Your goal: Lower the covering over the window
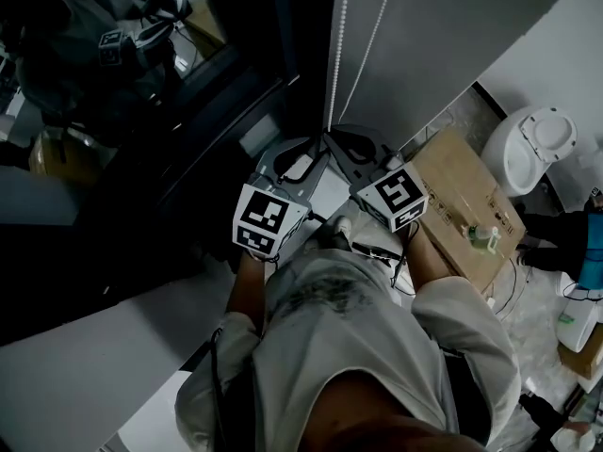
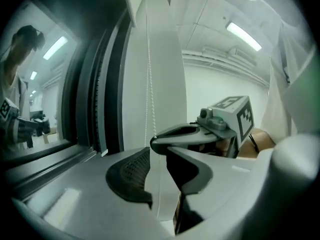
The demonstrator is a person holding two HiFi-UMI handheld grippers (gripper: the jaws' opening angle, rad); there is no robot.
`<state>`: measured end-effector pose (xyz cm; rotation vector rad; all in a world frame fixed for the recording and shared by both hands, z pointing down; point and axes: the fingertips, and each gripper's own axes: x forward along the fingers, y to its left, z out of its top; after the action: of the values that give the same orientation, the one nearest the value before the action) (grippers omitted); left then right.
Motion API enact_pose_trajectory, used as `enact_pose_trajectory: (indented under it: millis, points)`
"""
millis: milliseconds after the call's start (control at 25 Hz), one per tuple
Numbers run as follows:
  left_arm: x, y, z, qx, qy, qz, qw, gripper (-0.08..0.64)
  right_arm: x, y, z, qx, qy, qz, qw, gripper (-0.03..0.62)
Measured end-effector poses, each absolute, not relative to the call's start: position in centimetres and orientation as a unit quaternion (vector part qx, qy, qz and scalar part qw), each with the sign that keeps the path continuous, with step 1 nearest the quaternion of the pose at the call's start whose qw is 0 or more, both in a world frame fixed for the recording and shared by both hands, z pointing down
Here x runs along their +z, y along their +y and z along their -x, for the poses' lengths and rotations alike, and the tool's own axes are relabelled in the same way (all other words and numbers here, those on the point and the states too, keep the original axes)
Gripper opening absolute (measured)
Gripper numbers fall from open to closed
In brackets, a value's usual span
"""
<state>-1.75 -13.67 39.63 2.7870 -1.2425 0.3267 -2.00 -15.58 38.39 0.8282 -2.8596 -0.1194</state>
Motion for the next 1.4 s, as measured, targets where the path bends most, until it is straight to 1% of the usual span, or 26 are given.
enact_pose_trajectory:
  millis: [80,200,480,680,720,840,880,1080,1400]
  points:
    - [38.3,-13.7,2.0,0.069,-0.407,-0.91,0.043,0.1,38.5,-15.6,1.7,-0.041,-0.956,-0.279,0.081,0.017]
    - [35.3,-13.9,2.7,0.015,-0.411,-0.91,0.045,0.101,38.4,-15.5,1.6,-0.045,-0.955,-0.28,0.083,0.017]
    - [26.7,-15.6,2.0,-0.046,-0.404,-0.914,-0.02,0.12,38.3,-14.7,2.2,-0.052,-0.957,-0.271,0.085,0.017]
    - [23.4,-16.9,1.6,-0.057,-0.408,-0.91,-0.048,0.123,38.2,-14.2,2.8,-0.057,-0.959,-0.263,0.087,0.017]
    - [23.1,-17.1,1.6,-0.057,-0.41,-0.909,-0.051,0.12,38.2,-14.1,3.0,-0.058,-0.959,-0.263,0.088,0.017]
    - [23.1,-17.4,1.6,-0.05,-0.417,-0.905,-0.059,0.055,38.4,-14.1,3.2,-0.059,-0.959,-0.264,0.089,0.017]
    - [23.1,-17.4,1.5,-0.05,-0.42,-0.904,-0.061,0.023,38.4,-14.1,3.2,-0.059,-0.959,-0.264,0.089,0.017]
    - [23.7,-17.1,1.5,-0.049,-0.427,-0.901,-0.059,0.017,39.0,-14.1,3.4,-0.057,-0.958,-0.263,0.097,0.018]
    - [28.2,-17.0,1.8,-0.027,-0.427,-0.904,-0.013,0.015,43.2,-13.3,3.5,-0.026,-0.957,-0.258,0.131,0.018]
